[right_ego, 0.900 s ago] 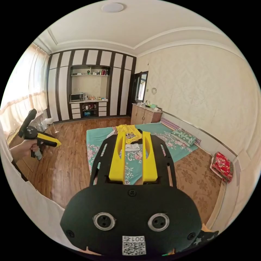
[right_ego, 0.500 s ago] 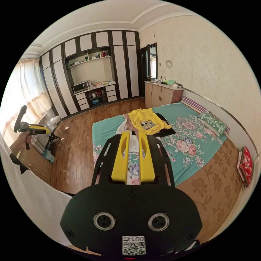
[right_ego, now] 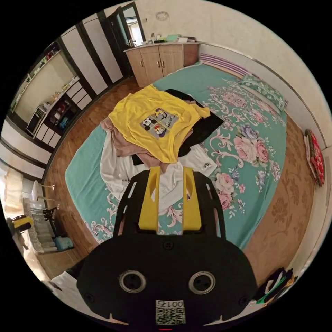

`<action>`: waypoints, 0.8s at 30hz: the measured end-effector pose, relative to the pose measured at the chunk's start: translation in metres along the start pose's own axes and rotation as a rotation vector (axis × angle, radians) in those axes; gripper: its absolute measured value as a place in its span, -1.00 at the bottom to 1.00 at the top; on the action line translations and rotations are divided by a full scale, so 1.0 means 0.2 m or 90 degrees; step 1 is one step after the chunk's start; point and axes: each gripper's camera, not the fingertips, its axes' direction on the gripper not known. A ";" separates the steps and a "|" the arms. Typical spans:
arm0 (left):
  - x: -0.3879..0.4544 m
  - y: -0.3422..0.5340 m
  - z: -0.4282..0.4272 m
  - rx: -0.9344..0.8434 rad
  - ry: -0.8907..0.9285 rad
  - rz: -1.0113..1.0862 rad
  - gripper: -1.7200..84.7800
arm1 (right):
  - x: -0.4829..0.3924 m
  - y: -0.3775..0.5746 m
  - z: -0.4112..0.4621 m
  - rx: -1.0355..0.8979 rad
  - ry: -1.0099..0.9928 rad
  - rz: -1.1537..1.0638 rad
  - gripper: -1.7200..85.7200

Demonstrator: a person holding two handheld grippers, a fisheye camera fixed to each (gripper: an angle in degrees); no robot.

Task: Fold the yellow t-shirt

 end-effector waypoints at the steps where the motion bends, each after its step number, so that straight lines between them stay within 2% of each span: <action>1: -0.07 -0.12 -0.06 -0.017 0.047 0.053 -0.98 | -0.01 -0.06 0.05 0.002 -0.007 0.015 -0.76; 4: -0.24 -0.31 -0.18 -0.056 0.121 0.135 -0.98 | -0.04 -0.36 0.36 -0.010 -0.033 0.099 -0.77; 9: -0.60 -0.34 -0.35 -0.147 0.133 0.124 -0.98 | -0.11 -0.70 0.82 -0.101 0.005 0.227 -0.81; 13: -0.91 -0.32 -0.50 -0.241 0.128 0.079 -0.98 | -0.19 -0.81 0.79 -0.087 0.012 0.257 -0.86; 16: -1.05 -0.35 -0.78 -0.215 0.148 0.065 -0.98 | -0.30 -0.86 0.59 -0.047 0.011 0.250 -0.90; 19: -1.12 -0.37 -1.07 -0.179 0.139 0.070 -0.98 | -0.50 -0.93 0.27 0.023 -0.014 0.183 -0.91; 24: -1.13 -0.38 -1.55 -0.086 0.143 0.081 -0.98 | -0.90 -1.13 -0.49 0.159 -0.092 0.003 -0.93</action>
